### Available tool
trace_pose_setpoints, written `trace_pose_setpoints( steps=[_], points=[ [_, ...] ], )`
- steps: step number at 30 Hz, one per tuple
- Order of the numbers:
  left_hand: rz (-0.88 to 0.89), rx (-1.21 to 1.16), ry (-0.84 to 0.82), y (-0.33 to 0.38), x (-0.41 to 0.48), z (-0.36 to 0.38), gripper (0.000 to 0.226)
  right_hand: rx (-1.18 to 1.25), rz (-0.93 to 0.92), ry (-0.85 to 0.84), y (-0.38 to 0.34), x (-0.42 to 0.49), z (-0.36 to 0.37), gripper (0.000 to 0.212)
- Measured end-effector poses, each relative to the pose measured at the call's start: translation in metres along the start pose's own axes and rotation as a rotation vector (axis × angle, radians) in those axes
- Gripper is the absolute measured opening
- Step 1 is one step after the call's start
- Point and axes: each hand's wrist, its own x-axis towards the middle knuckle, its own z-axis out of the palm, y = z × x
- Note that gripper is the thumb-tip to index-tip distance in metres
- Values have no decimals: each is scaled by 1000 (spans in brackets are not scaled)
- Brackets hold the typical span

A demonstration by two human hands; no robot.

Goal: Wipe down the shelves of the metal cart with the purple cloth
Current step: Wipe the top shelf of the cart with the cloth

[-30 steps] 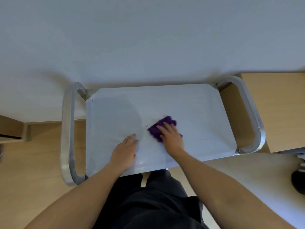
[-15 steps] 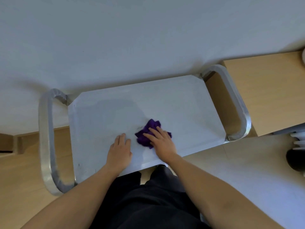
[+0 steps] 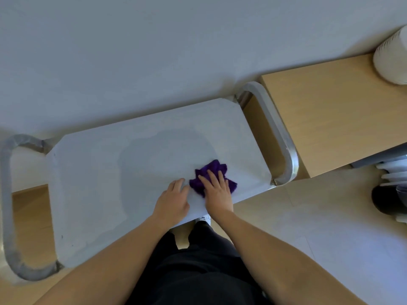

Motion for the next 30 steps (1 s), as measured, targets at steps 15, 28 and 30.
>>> trace_pose_setpoints(
  steps=[15, 28, 30],
  points=[
    [-464, -261, 146, 61, 46, 23, 28, 451, 180, -193, 50, 41, -58, 58],
    [-471, -912, 253, 81, 52, 11, 11, 571, 48, -162, 48, 44, -56, 13],
    [-478, -971, 261, 83, 55, 7, 14, 575, 50, -153, 50, 42, -60, 15]
  ],
)
